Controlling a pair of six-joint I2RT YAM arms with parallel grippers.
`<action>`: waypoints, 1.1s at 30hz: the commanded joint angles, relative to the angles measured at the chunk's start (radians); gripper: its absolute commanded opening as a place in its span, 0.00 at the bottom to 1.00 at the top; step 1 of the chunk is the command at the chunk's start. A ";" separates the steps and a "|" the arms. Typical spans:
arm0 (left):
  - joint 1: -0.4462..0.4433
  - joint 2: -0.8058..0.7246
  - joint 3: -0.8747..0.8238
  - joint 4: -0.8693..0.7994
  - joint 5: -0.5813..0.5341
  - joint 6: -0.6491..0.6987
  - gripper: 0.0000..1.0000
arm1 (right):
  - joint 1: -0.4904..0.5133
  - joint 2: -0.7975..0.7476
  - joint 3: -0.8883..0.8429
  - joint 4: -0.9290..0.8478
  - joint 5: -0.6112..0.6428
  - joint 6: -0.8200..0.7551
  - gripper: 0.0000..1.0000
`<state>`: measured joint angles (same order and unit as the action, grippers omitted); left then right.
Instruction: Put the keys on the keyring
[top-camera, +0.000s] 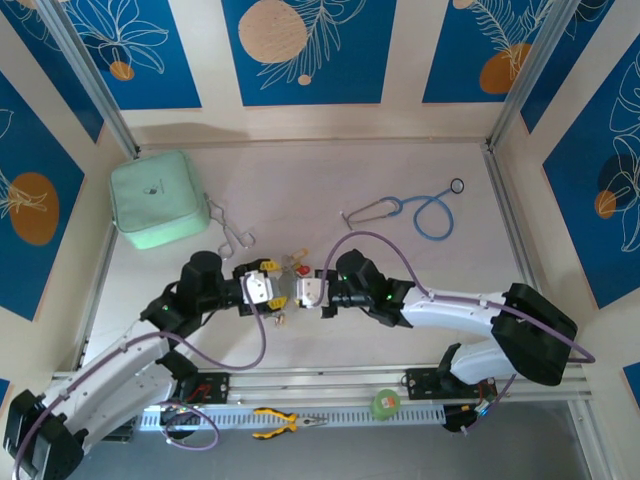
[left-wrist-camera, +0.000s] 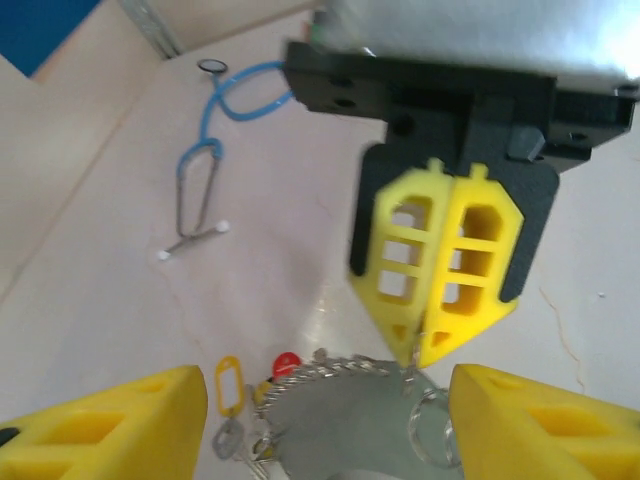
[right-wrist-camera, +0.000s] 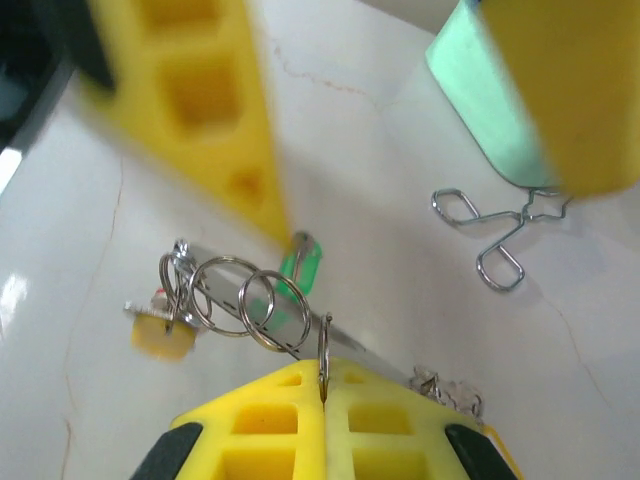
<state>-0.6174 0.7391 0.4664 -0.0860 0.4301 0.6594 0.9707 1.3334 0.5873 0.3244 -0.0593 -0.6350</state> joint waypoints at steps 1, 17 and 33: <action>0.001 -0.045 -0.018 0.014 -0.076 -0.049 0.66 | -0.001 -0.032 -0.034 -0.011 0.003 -0.135 0.00; 0.001 -0.205 -0.094 0.080 -0.429 -0.257 0.65 | 0.038 -0.038 -0.160 0.178 0.078 -0.338 0.00; 0.001 -0.153 -0.048 0.063 -0.532 -0.445 0.62 | 0.056 -0.031 -0.175 0.213 0.113 -0.370 0.00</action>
<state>-0.6174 0.5816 0.3740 -0.0204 -0.0597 0.2916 1.0191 1.3056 0.4229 0.4969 0.0494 -0.9909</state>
